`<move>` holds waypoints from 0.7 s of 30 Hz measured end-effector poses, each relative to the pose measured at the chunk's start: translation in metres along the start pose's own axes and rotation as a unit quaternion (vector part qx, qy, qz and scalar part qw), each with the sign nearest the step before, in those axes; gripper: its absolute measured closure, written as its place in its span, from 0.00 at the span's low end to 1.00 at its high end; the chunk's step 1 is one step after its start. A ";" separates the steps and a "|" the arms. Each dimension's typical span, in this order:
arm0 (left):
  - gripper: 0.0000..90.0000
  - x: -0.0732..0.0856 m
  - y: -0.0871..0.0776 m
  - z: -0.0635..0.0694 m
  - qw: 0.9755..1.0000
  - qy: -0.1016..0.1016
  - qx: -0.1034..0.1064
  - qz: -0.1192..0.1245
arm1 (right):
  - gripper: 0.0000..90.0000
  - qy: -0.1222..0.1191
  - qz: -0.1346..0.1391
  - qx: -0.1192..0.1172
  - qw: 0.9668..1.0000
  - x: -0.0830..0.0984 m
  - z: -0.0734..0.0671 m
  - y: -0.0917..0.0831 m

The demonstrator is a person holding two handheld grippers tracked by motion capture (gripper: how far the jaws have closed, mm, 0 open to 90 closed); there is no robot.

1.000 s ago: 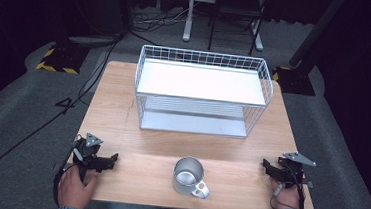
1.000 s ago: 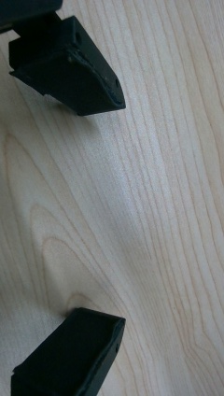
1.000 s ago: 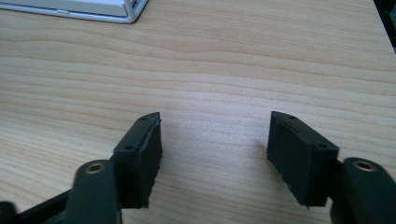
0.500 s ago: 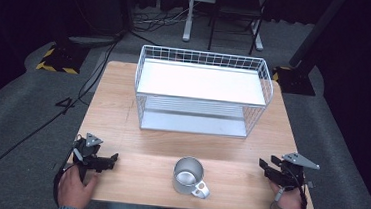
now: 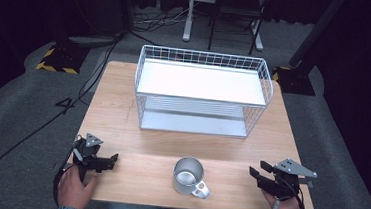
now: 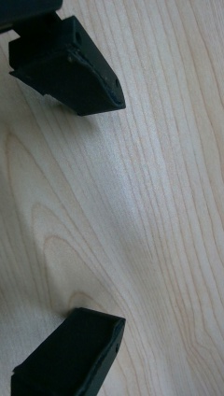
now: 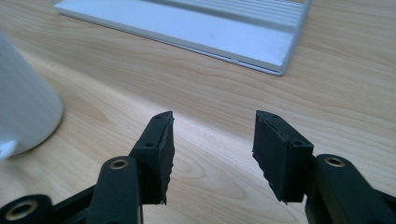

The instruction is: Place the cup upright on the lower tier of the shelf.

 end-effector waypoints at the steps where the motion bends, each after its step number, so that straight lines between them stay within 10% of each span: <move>1: 0.01 0.000 0.000 0.000 1.000 0.000 0.000 0.000 | 0.54 -0.002 0.001 -0.003 1.000 -0.002 -0.003 -0.001; 21: 0.01 0.000 0.000 0.000 1.000 0.001 0.000 0.000 | 0.54 -0.081 0.021 -0.102 0.991 -0.030 -0.088 -0.004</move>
Point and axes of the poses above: each handheld gripper's, and its own axes: y roughly forward along the jaws, x roughly out of its underside, z roughly to its right, the point moved 4 cm from there along y, roughly forward along the jaws, and after that the axes turned 9 degrees about -y, right-handed, at the moved point
